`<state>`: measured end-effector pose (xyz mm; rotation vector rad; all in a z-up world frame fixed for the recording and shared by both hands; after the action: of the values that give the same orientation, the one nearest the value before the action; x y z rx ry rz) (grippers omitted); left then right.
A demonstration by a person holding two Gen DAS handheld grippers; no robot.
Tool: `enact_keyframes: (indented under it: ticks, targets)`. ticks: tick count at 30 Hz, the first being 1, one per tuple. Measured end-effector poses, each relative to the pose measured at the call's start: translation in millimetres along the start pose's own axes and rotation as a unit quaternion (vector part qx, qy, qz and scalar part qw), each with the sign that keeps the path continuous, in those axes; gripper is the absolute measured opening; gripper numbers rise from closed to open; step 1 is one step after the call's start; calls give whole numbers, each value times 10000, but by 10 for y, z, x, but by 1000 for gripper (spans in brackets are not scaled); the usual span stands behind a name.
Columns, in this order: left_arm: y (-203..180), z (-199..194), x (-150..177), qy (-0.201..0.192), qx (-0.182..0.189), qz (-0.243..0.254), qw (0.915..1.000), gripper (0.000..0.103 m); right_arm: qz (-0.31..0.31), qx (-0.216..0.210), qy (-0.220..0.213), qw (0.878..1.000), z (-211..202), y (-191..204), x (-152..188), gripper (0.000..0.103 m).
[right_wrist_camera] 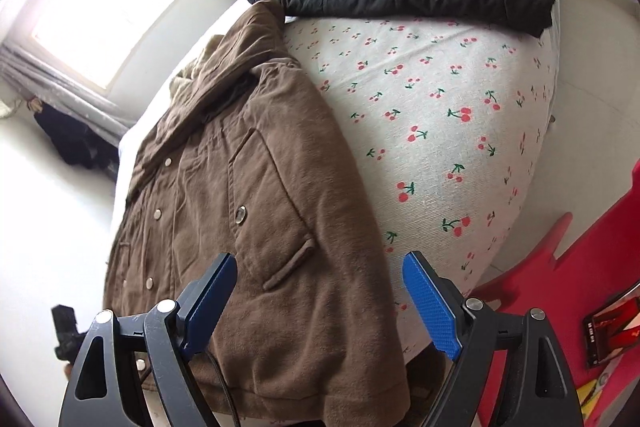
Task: Fold large clothes
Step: 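Grasp the jacket hem with both grippers and lift it toward the collar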
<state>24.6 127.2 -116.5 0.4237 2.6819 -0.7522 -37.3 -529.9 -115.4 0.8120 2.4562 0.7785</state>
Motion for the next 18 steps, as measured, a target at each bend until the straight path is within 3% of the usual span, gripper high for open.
enact_keyframes:
  ticks: [6,10,18]
  targets:
    - [89,-86,-19,-318,259,-222,9989,91,140,-141,205,9996,135,-113,101,86]
    - [74,-35,12,-148,385,-260,9988,86,-60,-94,231,9997,149,-87,163,85]
    - [-249,-46,142,-49,920,-130,9957,74,-216,239,377,9988,182,-154,339,73]
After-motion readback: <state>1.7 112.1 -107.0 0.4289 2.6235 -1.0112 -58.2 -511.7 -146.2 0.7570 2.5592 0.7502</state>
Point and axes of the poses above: each gripper's, at about its wrist camera, not at the fingertips, and z roughly the way its jaws point, y to its left, x to its underside, the point moved 8 cm from there along z, roughly the way its jaws point, and after that the axes turned 12 degrees about z, right-handed, at the moved point
